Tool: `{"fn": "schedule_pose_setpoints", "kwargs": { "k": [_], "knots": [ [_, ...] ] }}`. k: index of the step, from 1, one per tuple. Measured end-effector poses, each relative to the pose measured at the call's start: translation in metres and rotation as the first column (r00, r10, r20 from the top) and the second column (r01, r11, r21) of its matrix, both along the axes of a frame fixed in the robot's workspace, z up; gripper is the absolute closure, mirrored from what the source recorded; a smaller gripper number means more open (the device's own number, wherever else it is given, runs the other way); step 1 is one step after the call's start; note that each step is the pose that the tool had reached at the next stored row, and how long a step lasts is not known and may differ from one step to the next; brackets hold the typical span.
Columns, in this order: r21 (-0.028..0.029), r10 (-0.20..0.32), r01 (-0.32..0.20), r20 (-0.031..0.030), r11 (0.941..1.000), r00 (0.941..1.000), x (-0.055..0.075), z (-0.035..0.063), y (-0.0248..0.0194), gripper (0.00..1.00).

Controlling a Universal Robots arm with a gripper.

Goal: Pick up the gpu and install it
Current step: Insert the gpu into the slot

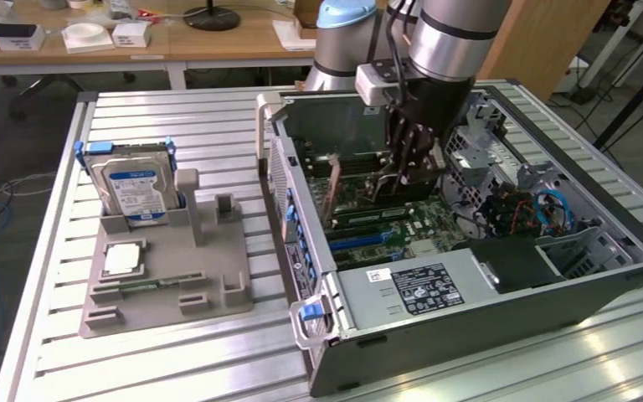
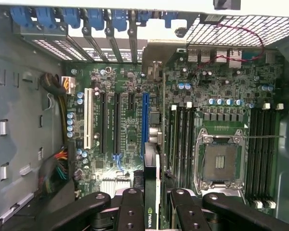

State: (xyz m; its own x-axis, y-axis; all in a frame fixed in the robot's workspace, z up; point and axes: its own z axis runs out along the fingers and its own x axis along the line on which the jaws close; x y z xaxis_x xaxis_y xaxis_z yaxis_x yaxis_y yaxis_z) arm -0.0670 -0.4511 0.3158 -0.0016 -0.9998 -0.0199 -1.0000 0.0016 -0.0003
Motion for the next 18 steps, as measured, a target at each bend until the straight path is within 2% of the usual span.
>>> {"fn": "schedule_pose_setpoints", "kwargs": {
  "k": [7,18],
  "knots": [
    [-0.0002,0.000,0.000,0.0001,1.0000,1.0000,-0.001,-0.0112,0.0000,0.74],
    [-0.0008,0.000,0.000,0.0000,1.0000,1.0000,-0.001,-0.0146,-0.0001,0.74]
  ]
}}
